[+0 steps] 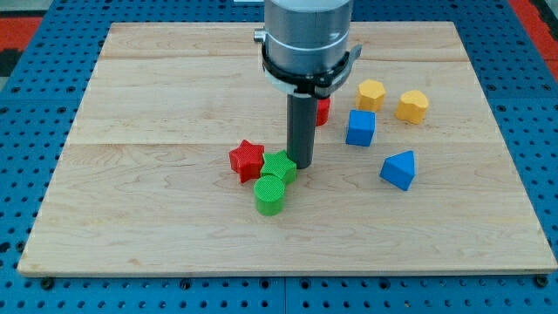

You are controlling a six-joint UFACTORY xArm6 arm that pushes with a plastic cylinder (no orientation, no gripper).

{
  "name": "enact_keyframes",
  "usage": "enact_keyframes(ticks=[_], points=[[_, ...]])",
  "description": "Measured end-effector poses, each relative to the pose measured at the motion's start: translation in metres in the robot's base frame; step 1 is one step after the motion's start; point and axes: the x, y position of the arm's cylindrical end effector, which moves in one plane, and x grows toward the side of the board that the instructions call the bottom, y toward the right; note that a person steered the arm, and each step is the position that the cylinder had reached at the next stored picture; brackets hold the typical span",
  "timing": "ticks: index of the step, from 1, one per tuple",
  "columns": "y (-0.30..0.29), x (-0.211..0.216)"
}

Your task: Push the blue cube to the bottom of the yellow hexagon

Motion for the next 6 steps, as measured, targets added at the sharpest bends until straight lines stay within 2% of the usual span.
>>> enact_keyframes(ticks=[4,5,6], points=[[-0.022,0.021],[0.049,0.002],[0.061,-0.044]])
